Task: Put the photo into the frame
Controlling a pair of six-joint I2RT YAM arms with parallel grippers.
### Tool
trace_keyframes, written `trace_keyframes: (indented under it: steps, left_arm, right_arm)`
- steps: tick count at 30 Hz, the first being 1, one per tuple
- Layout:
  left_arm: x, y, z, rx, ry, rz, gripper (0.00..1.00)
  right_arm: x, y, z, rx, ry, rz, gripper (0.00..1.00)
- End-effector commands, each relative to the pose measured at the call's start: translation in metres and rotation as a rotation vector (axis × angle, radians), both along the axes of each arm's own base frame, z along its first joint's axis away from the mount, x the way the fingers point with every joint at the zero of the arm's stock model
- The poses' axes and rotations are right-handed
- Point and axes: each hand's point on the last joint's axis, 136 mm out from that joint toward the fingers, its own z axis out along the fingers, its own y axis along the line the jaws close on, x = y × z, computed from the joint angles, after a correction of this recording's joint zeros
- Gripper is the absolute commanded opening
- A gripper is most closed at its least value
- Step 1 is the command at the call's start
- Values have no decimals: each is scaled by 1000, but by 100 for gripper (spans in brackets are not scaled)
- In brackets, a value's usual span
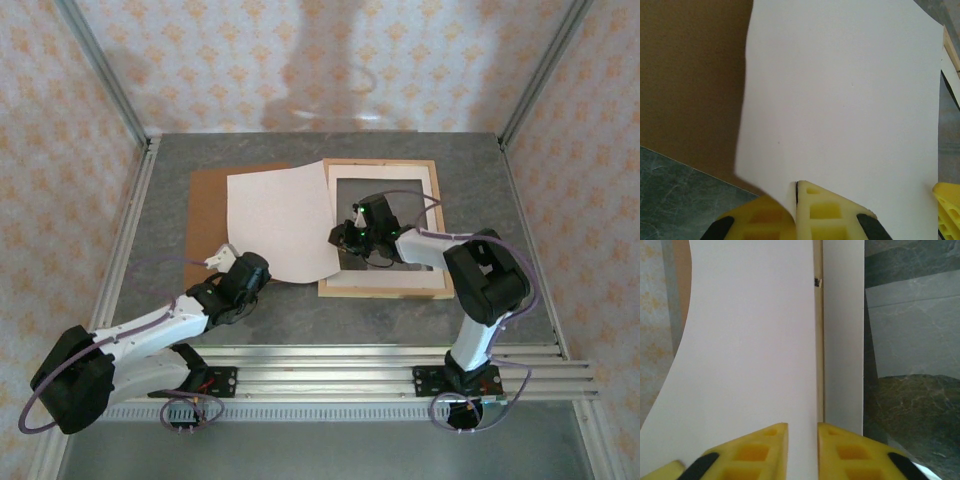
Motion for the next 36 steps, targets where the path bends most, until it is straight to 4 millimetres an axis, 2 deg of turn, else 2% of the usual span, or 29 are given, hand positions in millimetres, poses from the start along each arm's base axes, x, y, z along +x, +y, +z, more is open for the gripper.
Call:
trace_keyframes:
  steps: [1,5,9,11,14,17,20,24,30,36]
  left_arm:
    - [1,4,-2,17,-7,7,0]
    - [1,4,-3,16,-6,4,0]
    - [2,1,-3,10,-8,-5,5]
    - [4,0,-1,9,-16,-10,20]
    - [6,3,2,17,-23,-8,72]
    - [7,9,4,43,-9,-4,98]
    - [12,14,9,73,-7,-6,100]
    - [20,19,12,72,-14,8,100]
    - [36,15,16,60,-30,-3,100]
    - [50,3,17,39,-32,-39,100]
  right_arm:
    - [1,5,-1,5,-23,26,17]
    - [-1,4,-8,1,-11,29,17]
    - [-3,5,-11,4,-4,34,1]
    - [-3,3,-9,-6,-15,35,0]
    - [-3,-7,0,-48,-40,33,0]
    - [-2,-23,15,-81,-65,24,0]
    - [-2,-44,28,-110,-77,14,0]
    - [-6,-73,36,-181,-87,-2,0]
    - [-11,-109,36,-262,-80,-25,0]
    - [-17,-143,29,-390,-41,-44,0]
